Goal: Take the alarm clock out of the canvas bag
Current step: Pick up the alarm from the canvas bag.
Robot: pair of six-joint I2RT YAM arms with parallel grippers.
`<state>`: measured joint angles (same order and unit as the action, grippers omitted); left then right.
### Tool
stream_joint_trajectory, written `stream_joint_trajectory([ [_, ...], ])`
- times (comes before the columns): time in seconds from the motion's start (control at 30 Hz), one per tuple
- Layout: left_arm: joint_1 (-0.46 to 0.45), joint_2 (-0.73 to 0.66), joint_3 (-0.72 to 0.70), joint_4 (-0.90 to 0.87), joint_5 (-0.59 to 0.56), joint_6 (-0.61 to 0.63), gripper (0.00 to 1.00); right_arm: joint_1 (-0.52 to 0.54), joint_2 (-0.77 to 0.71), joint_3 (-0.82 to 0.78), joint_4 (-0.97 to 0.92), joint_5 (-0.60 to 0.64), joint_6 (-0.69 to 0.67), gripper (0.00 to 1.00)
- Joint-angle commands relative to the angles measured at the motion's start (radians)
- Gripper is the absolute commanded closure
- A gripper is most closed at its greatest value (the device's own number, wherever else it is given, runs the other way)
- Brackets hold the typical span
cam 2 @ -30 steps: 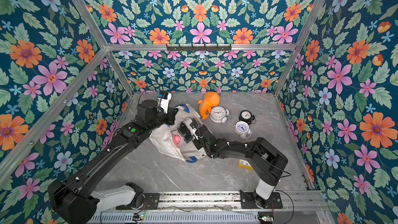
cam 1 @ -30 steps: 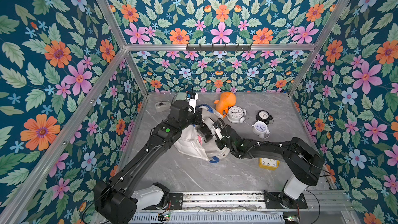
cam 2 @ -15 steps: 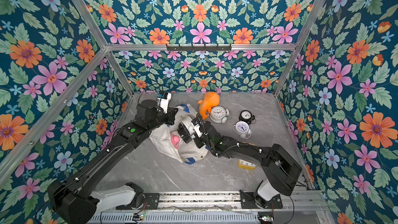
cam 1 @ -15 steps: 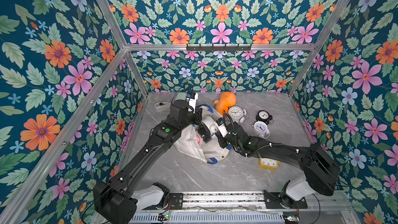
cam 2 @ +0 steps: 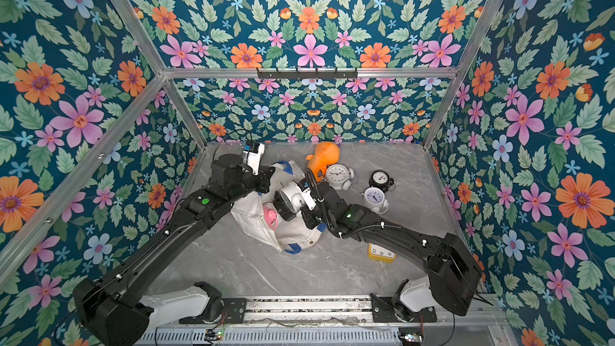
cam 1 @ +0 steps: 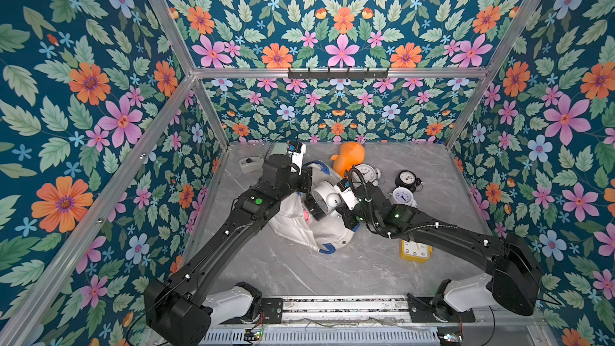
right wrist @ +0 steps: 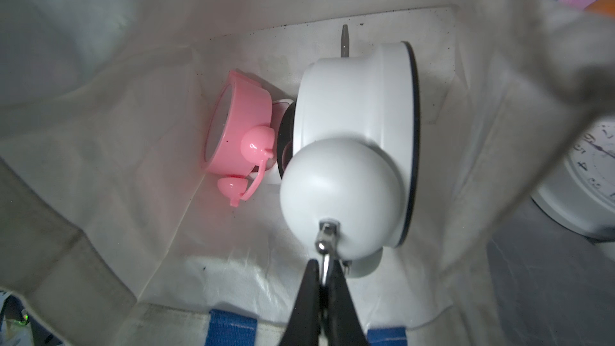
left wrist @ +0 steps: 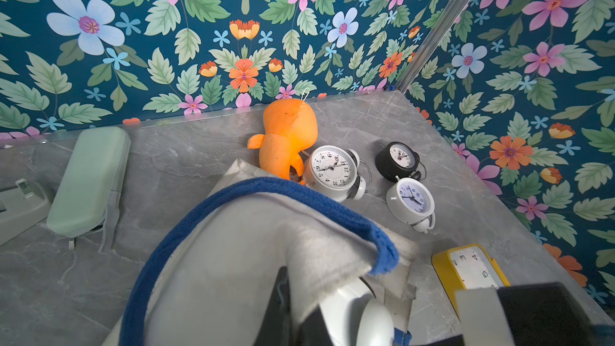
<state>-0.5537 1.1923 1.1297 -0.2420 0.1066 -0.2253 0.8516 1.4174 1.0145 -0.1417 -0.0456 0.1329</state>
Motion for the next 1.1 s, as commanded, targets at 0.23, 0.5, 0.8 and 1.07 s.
stream_joint_trajectory([
  [0.23,0.0,-0.007,0.001,0.055,0.005,0.006,1.0,0.002,-0.058,0.003,-0.089,-0.043,-0.016,1.0],
  [0.5,0.0,-0.003,-0.001,0.055,0.008,0.0,1.0,0.003,-0.138,0.015,-0.174,-0.039,-0.079,1.0],
  [0.8,0.0,-0.01,-0.003,0.052,0.007,-0.001,1.0,0.003,-0.186,0.095,-0.324,-0.052,-0.117,1.0],
  [1.07,0.001,-0.014,-0.005,0.049,0.001,0.0,1.0,0.003,-0.253,0.158,-0.469,-0.088,-0.146,1.0],
])
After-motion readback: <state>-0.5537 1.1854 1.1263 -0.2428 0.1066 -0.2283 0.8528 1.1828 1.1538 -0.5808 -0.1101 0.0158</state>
